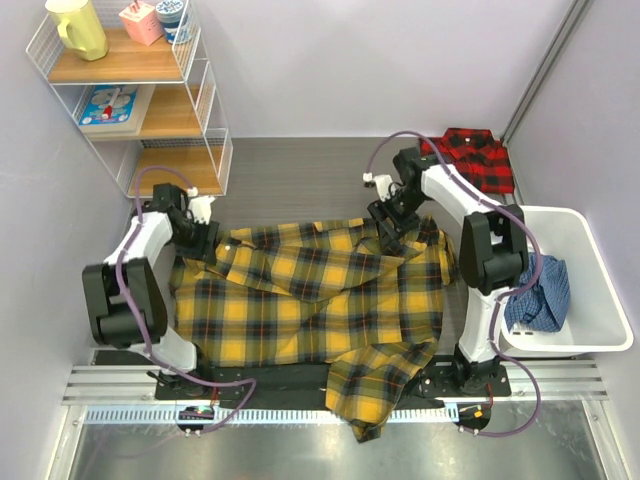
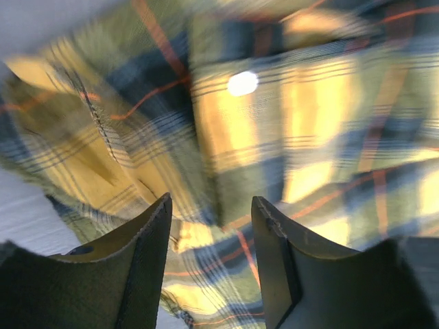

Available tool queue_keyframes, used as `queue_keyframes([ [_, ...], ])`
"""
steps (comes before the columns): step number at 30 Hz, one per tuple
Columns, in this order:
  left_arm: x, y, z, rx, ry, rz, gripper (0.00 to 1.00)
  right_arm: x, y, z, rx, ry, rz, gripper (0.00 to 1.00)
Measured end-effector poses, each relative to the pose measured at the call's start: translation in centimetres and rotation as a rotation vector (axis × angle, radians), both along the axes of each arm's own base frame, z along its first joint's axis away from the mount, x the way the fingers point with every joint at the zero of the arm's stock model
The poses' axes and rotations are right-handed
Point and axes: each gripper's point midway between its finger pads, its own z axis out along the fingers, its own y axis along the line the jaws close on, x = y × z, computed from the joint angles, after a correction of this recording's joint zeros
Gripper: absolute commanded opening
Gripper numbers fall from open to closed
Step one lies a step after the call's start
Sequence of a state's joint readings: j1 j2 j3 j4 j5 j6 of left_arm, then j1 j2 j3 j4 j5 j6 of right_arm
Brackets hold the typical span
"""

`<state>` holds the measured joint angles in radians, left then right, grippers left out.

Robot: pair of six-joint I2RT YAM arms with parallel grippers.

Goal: Fold and stack the long sleeve shirts
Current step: Fold the shirt

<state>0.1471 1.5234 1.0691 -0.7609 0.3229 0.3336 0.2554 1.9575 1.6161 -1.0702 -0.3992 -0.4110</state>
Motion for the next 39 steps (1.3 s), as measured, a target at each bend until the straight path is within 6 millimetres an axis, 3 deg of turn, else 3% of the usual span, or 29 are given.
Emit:
queue_keyframes([
  [4, -0.4, 2.3, -3.9, 0.066, 0.14, 0.057, 0.44, -0.2, -0.8, -3.5, -0.072, 0.053, 0.0, 0.63],
  [6, 0.2, 3.8, -4.3, 0.09, 0.163, 0.091, 0.42, -0.3, -1.5, -5.1, -0.111, 0.074, -0.003, 0.62],
  [9, 2.1, 6.6, -3.1, 0.101, 0.127, 0.143, 0.46, -0.4, -2.1, -6.0, -0.14, 0.088, -0.005, 0.62],
  [12, 3.9, 8.5, -0.4, 0.084, 0.039, 0.137, 0.47, -0.4, -2.2, -5.9, -0.139, 0.082, 0.01, 0.62],
  [14, 4.7, 8.3, 1.5, 0.056, -0.011, 0.086, 0.45, -0.5, -1.9, -5.5, -0.118, 0.089, 0.023, 0.62],
  [17, 6.3, 6.3, 4.3, 0.034, -0.074, -0.021, 0.45, 0.5, -0.8, -3.9, -0.059, 0.057, 0.046, 0.62],
  [20, 7.7, 3.6, 5.0, 0.036, -0.1, -0.101, 0.41, 2.3, 0.0, -2.4, -0.024, -0.008, 0.059, 0.62],
  [24, 8.1, 1.1, 2.9, 0.06, -0.034, -0.138, 0.35, 5.4, 0.8, -0.2, 0.005, -0.13, 0.071, 0.62],
  [28, 7.9, 1.7, 0.0, 0.124, 0.062, -0.096, 0.33, 8.0, 1.4, 0.8, 0.018, -0.213, 0.088, 0.66],
  [33, 7.4, 3.7, -2.0, 0.215, 0.138, -0.037, 0.29, 9.0, 1.3, -2.0, -0.007, -0.201, 0.12, 0.68],
  [39, 6.9, 5.8, -3.7, 0.315, 0.202, -0.005, 0.22, 8.1, 0.1, -6.1, -0.07, -0.153, 0.19, 0.65],
])
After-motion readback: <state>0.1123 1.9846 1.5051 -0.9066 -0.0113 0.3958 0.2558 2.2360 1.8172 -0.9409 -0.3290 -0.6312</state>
